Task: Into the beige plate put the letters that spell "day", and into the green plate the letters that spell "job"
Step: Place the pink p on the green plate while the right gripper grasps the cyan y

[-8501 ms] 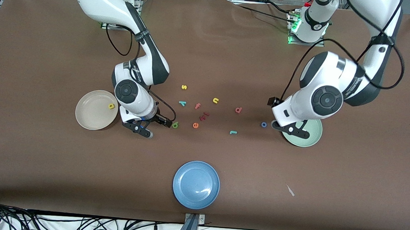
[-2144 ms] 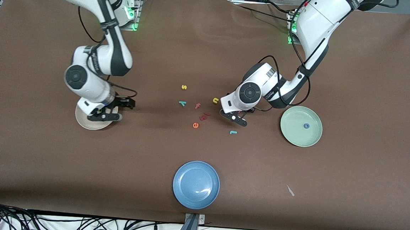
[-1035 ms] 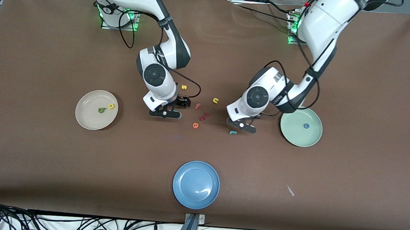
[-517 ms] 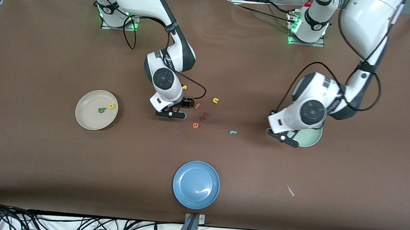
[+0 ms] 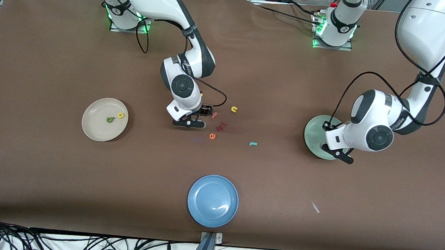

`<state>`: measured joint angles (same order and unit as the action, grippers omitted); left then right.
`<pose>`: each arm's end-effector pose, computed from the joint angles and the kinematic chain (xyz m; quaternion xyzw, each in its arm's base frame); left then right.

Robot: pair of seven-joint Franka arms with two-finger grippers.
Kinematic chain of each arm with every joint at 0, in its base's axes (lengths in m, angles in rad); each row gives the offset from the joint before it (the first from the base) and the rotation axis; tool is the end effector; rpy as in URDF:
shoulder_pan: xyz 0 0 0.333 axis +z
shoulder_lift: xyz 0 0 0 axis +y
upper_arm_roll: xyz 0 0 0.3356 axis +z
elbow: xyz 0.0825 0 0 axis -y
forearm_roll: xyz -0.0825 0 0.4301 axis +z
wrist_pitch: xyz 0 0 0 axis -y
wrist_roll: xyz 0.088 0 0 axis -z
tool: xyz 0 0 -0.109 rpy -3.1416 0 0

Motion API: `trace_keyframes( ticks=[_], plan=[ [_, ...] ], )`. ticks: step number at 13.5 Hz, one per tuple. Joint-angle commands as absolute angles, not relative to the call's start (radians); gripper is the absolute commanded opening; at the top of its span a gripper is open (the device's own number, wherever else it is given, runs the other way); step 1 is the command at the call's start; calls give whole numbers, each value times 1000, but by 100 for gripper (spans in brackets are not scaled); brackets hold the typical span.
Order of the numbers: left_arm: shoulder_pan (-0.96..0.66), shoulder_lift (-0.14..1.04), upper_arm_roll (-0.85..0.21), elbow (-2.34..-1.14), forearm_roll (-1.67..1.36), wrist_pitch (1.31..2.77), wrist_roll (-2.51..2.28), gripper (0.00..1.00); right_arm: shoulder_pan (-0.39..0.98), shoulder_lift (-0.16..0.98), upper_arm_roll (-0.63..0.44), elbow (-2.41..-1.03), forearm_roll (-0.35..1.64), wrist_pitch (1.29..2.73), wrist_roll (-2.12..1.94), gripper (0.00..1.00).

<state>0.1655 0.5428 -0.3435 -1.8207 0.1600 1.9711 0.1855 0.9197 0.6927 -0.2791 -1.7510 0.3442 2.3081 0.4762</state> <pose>0.6413 -0.0956 0.2125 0.9605 -0.2141 -0.1764 0.0239 0.5454 0.4305 0.1578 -0.9983 0.0142 0.0565 0.0014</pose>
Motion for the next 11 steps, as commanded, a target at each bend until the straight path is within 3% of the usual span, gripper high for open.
trace_keyframes(
  ticks=[1, 3, 4, 5, 8, 11],
  plan=[
    [156, 537, -348, -1896, 189, 2069, 184, 2, 928, 713, -284, -1726, 362, 2293, 483, 86],
    [153, 538, -348, -1910, 189, 2098, 179, 8, 928, 715, -284, -1729, 362, 2293, 483, 84],
    [150, 543, -348, -1910, 189, 2098, 178, 33, 928, 716, -284, -1729, 362, 2296, 488, 83],
    [150, 557, -348, -1910, 189, 2105, 175, 99, 928, 718, -284, -1729, 362, 2298, 489, 81],
    [156, 557, -350, -1898, 189, 2099, 176, 100, 930, 716, -284, -1732, 364, 2293, 491, 76],
    [143, 549, -357, -1837, 189, 2038, 176, 100, 933, 718, -284, -1732, 364, 2295, 491, 65]
  ],
)
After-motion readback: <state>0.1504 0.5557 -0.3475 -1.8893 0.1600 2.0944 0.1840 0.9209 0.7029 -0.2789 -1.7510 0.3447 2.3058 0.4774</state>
